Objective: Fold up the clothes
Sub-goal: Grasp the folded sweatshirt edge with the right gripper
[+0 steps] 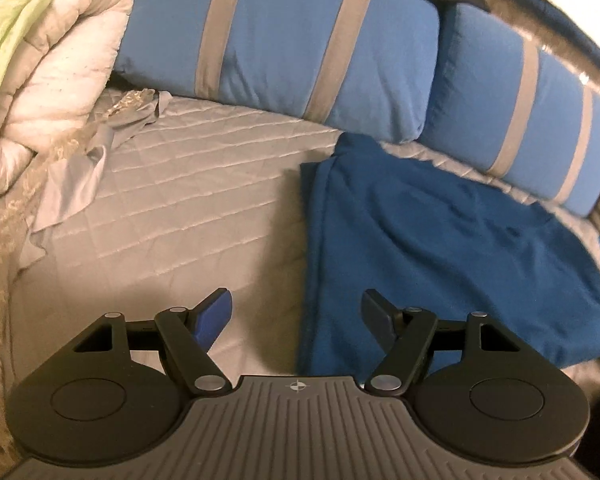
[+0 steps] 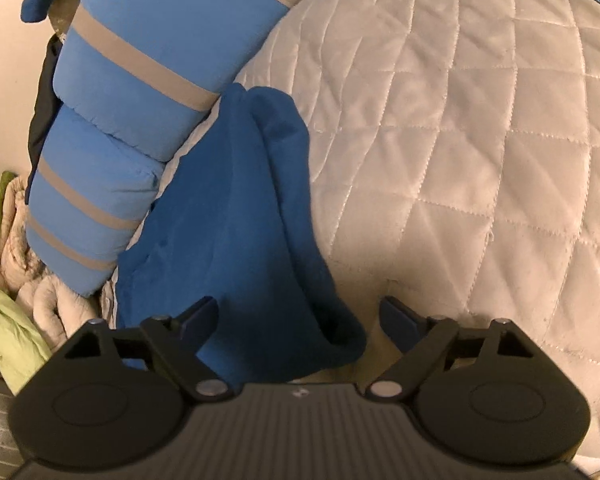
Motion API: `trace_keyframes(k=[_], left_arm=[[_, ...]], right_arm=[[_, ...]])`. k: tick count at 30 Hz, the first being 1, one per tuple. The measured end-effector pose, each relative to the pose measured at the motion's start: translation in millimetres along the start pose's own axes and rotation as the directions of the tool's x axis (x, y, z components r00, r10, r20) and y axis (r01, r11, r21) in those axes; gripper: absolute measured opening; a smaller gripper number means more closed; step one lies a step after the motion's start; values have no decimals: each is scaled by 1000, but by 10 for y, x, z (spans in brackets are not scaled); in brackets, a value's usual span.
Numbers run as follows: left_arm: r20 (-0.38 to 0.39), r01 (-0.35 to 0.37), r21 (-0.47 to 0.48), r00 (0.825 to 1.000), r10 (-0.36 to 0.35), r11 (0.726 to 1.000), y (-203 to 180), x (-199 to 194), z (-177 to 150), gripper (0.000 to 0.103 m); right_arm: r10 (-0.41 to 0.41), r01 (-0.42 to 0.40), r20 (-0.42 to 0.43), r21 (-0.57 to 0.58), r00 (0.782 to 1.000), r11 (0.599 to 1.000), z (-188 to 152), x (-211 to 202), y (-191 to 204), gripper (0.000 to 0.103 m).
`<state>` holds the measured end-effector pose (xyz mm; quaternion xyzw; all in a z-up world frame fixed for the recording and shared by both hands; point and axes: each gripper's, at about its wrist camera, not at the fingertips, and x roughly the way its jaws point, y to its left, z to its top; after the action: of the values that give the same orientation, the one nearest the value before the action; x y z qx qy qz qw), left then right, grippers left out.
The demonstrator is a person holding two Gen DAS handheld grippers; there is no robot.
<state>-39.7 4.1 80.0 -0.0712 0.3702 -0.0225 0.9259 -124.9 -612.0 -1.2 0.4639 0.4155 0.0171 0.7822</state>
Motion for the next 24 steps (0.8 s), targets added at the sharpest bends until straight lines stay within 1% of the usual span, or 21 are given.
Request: trace_keyframes(k=[2,4,5,8,10,11,12,13,15,17,20,24], left_arm=[[-5,33,-13,999,-33,999,-74,-45,-10,71],[-18,61,-21,998,-61,998,-162,-72,-12,71],[-27,69,-21,997,-70,997,-216,-79,-14,71],[-57,73,9,996,-72,997,-422,-83,-53,71],[-71,84,32,994,-82,996,-544,-68,-91,71],[-73,90,44,994,-87,995,-599,-59,-116,71],[-74,91,57,993,-87,994,-650,-44,-139,71],[-76,80,75,994,-75,994,-693,-30,-149,71],[-74,47,115,996,-39,992,-760,-22,-154,71],[-51,27,135,999,-21,990,-783,-45,-165,71],[-53,31,141,998,-24,990,-787,-35,-180,71],[-52,38,117,998,-33,992,-758,-31,-177,71]], right_arm=[[9,-9,19,18,1000,1000,-19,-6,-19,80],[23,-25,34,48,999,999,-30,-2,-50,67],[31,-33,39,63,999,997,-37,6,-66,64],[39,-43,53,73,998,996,-63,44,-73,54],[42,-47,64,69,997,996,-80,62,-60,39],[44,-48,71,61,997,997,-90,63,-42,35],[45,-50,77,53,996,997,-100,63,-24,29],[47,-51,84,45,995,998,-110,64,-6,26],[50,-52,99,23,994,998,-129,61,38,21],[45,-44,118,-17,992,999,-144,38,108,20],[21,-13,135,-61,991,998,-158,12,196,19],[-11,27,151,-109,988,994,-178,-5,291,18]])
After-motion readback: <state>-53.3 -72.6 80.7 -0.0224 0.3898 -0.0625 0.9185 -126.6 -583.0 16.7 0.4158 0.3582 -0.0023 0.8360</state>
